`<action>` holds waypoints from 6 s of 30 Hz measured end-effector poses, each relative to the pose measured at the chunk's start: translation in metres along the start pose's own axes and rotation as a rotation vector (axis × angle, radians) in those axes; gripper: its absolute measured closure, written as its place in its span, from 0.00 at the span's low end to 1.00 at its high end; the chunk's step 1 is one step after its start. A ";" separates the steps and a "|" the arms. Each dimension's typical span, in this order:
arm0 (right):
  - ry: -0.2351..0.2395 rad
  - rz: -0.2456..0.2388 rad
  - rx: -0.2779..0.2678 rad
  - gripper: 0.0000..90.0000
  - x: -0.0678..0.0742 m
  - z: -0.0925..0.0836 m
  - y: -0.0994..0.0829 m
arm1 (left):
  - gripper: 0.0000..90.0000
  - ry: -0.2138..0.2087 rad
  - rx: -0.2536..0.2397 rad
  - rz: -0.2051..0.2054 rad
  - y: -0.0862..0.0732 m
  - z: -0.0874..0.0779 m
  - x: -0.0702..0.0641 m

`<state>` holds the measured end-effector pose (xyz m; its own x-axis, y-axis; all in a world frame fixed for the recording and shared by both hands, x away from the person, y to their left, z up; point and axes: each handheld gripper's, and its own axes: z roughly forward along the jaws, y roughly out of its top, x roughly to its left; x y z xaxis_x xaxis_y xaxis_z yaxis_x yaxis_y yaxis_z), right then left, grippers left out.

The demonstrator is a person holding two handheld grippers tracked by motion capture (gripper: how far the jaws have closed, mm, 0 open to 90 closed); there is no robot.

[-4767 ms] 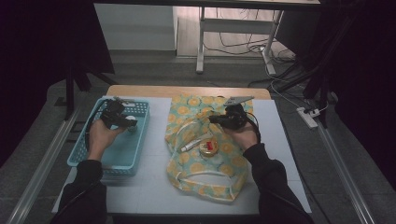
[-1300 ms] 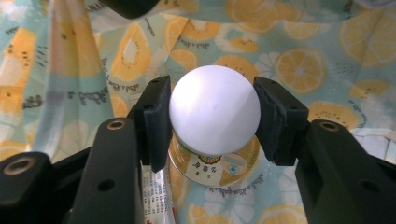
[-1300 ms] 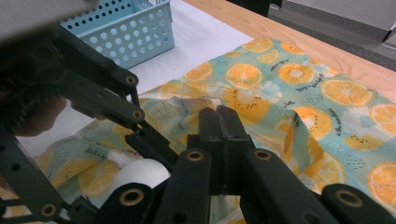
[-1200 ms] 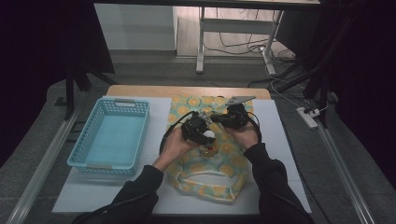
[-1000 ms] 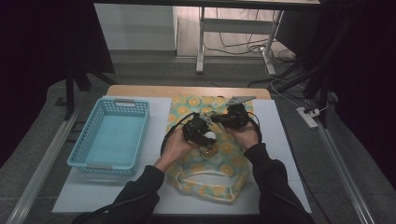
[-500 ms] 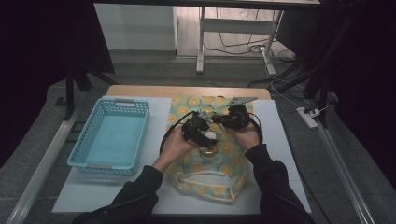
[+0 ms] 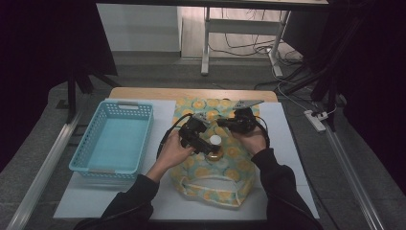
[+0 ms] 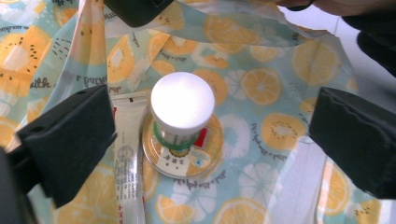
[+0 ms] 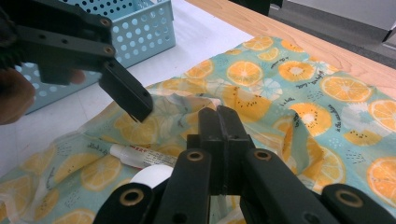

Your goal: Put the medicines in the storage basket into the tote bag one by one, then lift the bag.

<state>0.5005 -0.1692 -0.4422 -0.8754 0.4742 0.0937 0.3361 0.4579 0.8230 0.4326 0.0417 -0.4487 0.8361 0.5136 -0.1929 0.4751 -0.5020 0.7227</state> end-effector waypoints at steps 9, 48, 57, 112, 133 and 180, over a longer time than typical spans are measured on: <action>0.000 -0.002 -0.002 1.00 0.000 -0.001 -0.001 | 0.00 0.000 -0.036 0.021 -0.010 -0.018 -0.010; 0.007 -0.004 -0.014 1.00 0.003 -0.008 -0.001 | 0.00 -0.058 0.039 0.062 -0.068 0.012 -0.040; 0.007 -0.002 -0.016 1.00 0.003 -0.009 -0.002 | 0.00 0.006 0.135 0.102 -0.079 0.043 -0.044; 0.009 0.005 -0.014 1.00 0.002 -0.013 0.001 | 1.00 0.041 0.100 -0.047 -0.065 0.027 -0.034; 0.021 -0.022 -0.030 1.00 0.008 -0.029 0.028 | 1.00 0.008 -0.049 -0.075 -0.027 -0.029 -0.024; 0.039 -0.117 -0.147 1.00 0.035 -0.088 0.107 | 1.00 0.035 -0.285 0.003 0.081 -0.137 -0.010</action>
<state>0.4749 -0.1695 -0.3017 -0.9193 0.3935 0.0120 0.1794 0.3917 0.9024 0.4253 0.0912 -0.2974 0.8250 0.5384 -0.1716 0.3727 -0.2901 0.8814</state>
